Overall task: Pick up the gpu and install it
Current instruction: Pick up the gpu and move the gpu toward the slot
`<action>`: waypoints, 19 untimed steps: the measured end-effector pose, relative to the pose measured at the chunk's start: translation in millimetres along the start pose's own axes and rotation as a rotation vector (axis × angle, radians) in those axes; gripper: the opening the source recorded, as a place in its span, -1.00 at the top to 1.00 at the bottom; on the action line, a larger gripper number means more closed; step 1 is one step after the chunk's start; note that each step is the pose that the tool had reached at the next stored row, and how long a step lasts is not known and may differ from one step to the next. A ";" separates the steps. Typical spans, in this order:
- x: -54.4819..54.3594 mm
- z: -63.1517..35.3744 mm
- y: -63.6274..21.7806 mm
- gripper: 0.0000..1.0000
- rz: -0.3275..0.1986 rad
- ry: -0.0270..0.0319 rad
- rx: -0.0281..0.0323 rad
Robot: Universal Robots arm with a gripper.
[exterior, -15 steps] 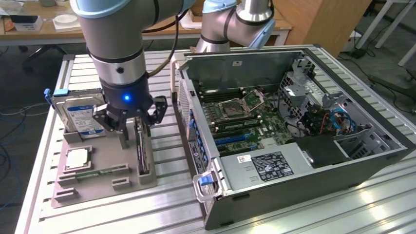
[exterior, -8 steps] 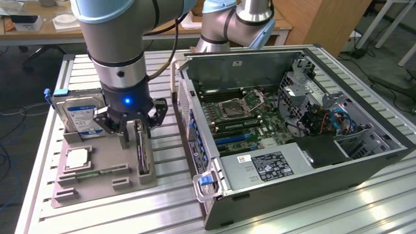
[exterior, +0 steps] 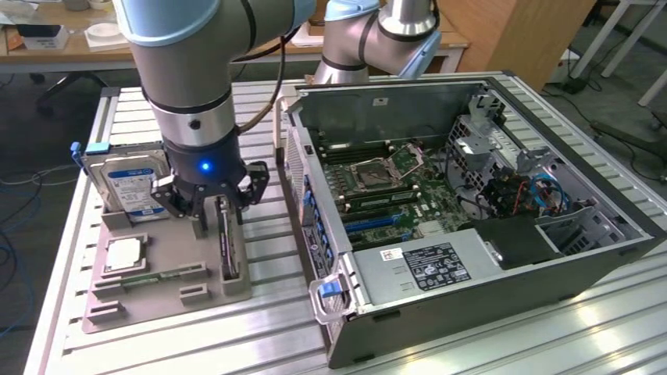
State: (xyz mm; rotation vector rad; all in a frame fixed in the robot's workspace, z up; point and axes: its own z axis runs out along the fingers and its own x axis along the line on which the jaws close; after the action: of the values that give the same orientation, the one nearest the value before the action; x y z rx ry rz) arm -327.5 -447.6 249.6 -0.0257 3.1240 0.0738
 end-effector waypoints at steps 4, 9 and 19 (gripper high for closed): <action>0.0 3.2 -0.2 -0.06 0.000 0.0000 -0.0002; 0.0 5.3 -0.3 -0.06 0.000 0.0001 -0.0002; 0.1 12.4 -0.8 -0.06 0.000 0.0000 -0.0003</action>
State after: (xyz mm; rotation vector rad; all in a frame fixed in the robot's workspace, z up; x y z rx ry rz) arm -327.4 -447.8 237.1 -0.0257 3.1240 0.0742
